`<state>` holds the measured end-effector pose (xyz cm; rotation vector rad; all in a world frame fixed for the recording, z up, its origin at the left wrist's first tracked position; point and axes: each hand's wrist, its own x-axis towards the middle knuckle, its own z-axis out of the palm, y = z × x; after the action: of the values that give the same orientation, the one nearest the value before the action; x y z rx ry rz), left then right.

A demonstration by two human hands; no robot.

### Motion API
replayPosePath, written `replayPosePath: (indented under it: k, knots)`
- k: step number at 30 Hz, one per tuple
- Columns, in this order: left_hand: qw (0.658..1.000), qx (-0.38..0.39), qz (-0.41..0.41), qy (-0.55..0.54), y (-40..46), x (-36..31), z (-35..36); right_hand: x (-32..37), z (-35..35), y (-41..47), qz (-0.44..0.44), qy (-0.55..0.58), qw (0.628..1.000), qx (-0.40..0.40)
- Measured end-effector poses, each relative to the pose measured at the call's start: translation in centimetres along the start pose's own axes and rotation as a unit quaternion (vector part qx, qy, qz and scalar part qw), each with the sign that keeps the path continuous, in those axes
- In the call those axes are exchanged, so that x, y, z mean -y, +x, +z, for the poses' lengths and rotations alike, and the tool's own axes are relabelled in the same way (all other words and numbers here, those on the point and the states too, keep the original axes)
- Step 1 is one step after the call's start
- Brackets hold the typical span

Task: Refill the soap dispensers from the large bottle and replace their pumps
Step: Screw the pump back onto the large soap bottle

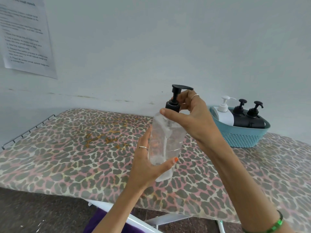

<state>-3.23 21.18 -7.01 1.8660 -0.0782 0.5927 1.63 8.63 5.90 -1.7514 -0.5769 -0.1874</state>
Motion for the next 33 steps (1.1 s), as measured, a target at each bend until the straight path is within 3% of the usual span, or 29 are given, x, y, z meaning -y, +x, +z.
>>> replayPosePath:
  k: [4, 8, 12, 20, 23, 28, 33]
  knots:
    - [1.000, 0.001, -0.003, -0.017, 0.0, -0.1, 0.0, 0.2, -0.8, 0.2, 0.006, -0.009, 0.995, 0.096]
    - [1.000, 0.008, 0.005, -0.027, 0.0, -0.3, -0.1, 0.4, -1.9, 0.6, 0.006, 0.068, 0.985, 0.158]
    - [0.999, 0.011, 0.005, -0.030, 0.0, -0.3, -0.1, 0.5, -2.0, 0.9, 0.001, 0.094, 0.986, 0.139]
    - [1.000, 0.012, 0.005, -0.020, 0.0, -0.3, 0.0, 0.7, -0.3, 0.4, -0.012, -0.021, 1.000, -0.002]
    - [1.000, 0.012, -0.004, -0.027, 0.0, -0.3, -0.1, 0.4, -0.3, 0.4, -0.005, -0.015, 1.000, 0.026]
    - [0.999, 0.014, -0.012, -0.027, 0.0, -0.1, 0.0, 0.5, -2.1, 0.7, 0.017, 0.109, 0.982, 0.154]
    - [0.999, 0.011, -0.025, -0.025, 0.1, 0.2, 0.0, 0.6, -2.0, 0.7, 0.015, 0.106, 0.985, 0.135]
